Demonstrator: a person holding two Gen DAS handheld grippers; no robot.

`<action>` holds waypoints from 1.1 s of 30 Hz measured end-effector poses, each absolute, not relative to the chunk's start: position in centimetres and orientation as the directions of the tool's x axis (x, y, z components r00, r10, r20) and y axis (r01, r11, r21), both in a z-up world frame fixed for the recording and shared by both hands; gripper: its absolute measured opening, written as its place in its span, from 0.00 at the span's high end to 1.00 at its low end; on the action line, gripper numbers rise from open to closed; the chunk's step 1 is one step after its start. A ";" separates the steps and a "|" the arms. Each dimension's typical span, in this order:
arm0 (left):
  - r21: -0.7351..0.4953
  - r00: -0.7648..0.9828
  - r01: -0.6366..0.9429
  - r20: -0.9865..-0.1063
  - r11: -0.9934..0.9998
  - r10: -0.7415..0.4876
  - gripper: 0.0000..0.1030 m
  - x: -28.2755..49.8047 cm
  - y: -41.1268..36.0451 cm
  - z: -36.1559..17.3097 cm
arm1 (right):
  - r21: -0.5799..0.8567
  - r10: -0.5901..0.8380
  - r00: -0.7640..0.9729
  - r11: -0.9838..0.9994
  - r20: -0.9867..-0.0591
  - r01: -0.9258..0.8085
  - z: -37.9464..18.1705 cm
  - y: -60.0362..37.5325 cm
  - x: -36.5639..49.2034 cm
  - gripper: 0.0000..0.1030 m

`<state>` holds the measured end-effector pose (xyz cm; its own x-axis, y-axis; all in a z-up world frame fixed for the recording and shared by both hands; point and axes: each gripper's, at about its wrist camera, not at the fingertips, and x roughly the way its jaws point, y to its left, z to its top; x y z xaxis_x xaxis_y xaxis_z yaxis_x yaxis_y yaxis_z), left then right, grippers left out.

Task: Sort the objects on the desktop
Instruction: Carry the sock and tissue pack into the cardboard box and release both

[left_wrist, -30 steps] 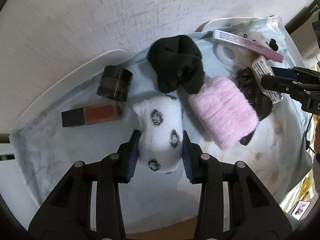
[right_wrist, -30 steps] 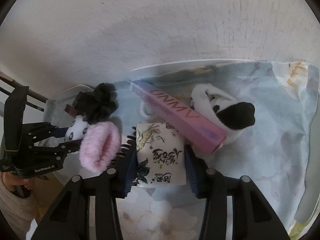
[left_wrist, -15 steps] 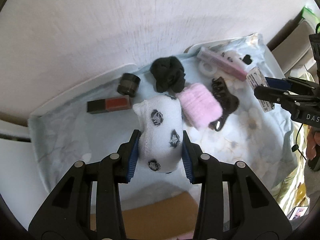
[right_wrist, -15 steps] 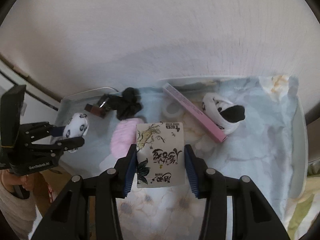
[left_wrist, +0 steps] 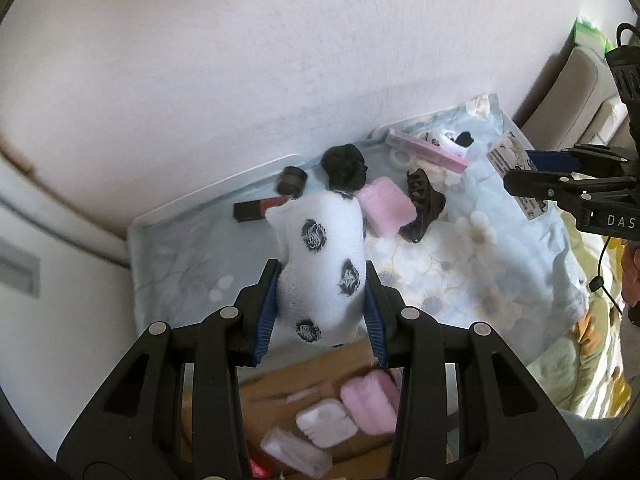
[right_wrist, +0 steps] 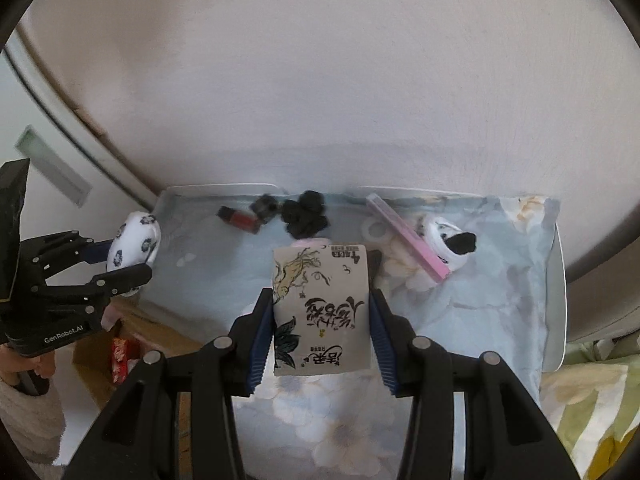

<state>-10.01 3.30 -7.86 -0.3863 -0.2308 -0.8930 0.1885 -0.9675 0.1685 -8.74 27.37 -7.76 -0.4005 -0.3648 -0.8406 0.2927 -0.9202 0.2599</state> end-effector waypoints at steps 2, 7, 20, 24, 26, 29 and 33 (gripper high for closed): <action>0.160 -0.405 0.216 -0.883 -0.963 -0.237 0.65 -8.3 3.1 -6.6 | 0.256 -0.377 -0.410 -0.912 -0.831 0.321 -6.3 26.5 -7.8 0.59; 0.146 -0.447 0.289 -0.853 -0.946 -0.268 0.65 -3.8 2.2 -3.5 | 0.246 -0.414 -0.424 -0.885 -0.805 0.396 -3.6 23.6 -6.2 0.59; 0.129 -0.415 0.504 -0.831 -0.854 -0.370 0.65 6.1 -1.8 -2.7 | 0.174 -0.488 -0.311 -0.719 -0.816 0.673 -3.1 11.2 -0.5 0.59; 0.078 -0.363 0.567 -0.870 -0.820 -0.334 0.65 8.5 -3.4 -5.8 | 0.137 -0.462 -0.261 -0.666 -0.847 0.733 -5.7 7.8 1.3 0.59; 0.065 -0.344 0.582 -0.884 -0.810 -0.318 0.65 9.4 -3.9 -7.6 | 0.126 -0.438 -0.231 -0.645 -0.869 0.754 -7.3 6.3 1.9 0.59; 0.071 -0.316 0.591 -0.896 -0.804 -0.312 0.65 9.9 -4.4 -9.8 | 0.147 -0.414 -0.163 -0.621 -0.895 0.769 -10.0 5.1 2.4 0.59; 0.038 -0.278 0.605 -0.926 -0.795 -0.256 0.65 10.6 -4.8 -12.9 | 0.091 -0.342 -0.161 -0.615 -0.926 0.783 -12.6 4.1 3.0 0.59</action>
<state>10.57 -4.77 -12.90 -0.2783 -0.2556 -0.9259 0.6048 -0.7955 0.0378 2.99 4.13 -12.60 -0.1612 -0.3418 -0.9259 0.7834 -0.6149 0.0906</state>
